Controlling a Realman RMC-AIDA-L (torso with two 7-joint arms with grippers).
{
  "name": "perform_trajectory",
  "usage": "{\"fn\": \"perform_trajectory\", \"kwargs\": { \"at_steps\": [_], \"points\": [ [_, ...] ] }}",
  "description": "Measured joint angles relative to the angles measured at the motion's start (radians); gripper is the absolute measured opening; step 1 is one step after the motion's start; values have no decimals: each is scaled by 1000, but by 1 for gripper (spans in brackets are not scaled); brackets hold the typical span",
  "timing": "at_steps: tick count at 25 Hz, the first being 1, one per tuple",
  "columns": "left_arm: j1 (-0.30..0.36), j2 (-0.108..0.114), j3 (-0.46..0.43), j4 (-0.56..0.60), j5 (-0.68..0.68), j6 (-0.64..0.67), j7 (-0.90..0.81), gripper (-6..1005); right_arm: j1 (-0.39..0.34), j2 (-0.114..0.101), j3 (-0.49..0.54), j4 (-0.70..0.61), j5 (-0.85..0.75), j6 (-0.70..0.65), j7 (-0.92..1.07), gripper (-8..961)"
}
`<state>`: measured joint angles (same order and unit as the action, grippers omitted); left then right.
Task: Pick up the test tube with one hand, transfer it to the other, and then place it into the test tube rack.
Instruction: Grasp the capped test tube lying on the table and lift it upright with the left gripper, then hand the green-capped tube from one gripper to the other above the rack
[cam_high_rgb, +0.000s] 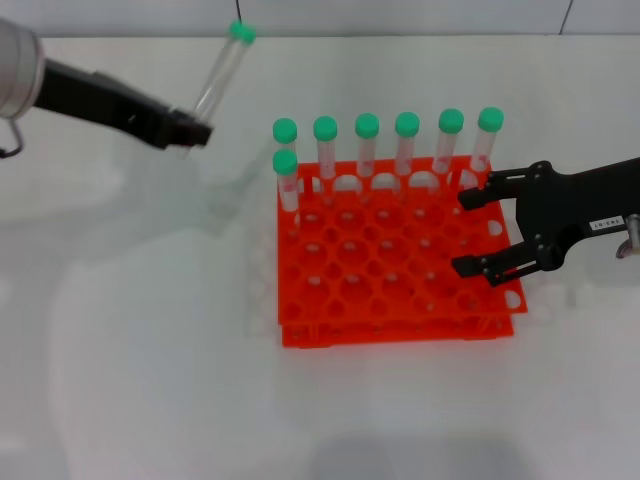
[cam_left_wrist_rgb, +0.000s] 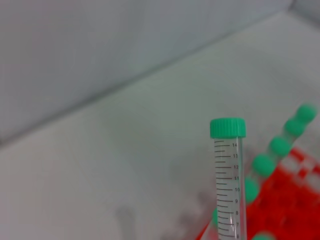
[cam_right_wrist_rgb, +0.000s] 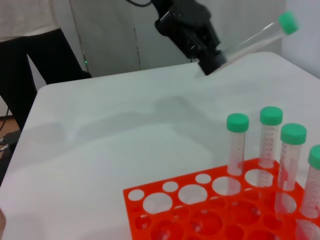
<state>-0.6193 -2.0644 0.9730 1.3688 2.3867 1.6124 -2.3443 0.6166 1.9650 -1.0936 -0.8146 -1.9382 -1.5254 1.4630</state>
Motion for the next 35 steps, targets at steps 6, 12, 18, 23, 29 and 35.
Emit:
{"fn": "perform_trajectory", "kwargs": {
  "at_steps": [6, 12, 18, 23, 29, 35],
  "points": [
    [84, -15, 14, -27, -293, -134, 265, 212, 1, 17, 2, 0, 4, 6, 0, 872],
    [101, -11, 19, -259, -598, -189, 555, 217, -1, 34, 3, 0, 5, 8, -3, 871],
    [13, 0, 16, -518, -636, -164, 752, 222, 0, 41, 3, 0, 19, 11, -4, 871],
    [-90, 36, 21, -731, -587, -110, 861, 227, 6, 45, 3, 0, 26, 11, -3, 871],
    [-135, 47, 16, -771, -507, -117, 862, 232, 6, 44, 5, 0, 45, 11, -3, 872],
    [-140, 54, 17, -775, -472, -141, 851, 237, 8, 41, 16, 0, 45, 22, 9, 871]
  ]
}}
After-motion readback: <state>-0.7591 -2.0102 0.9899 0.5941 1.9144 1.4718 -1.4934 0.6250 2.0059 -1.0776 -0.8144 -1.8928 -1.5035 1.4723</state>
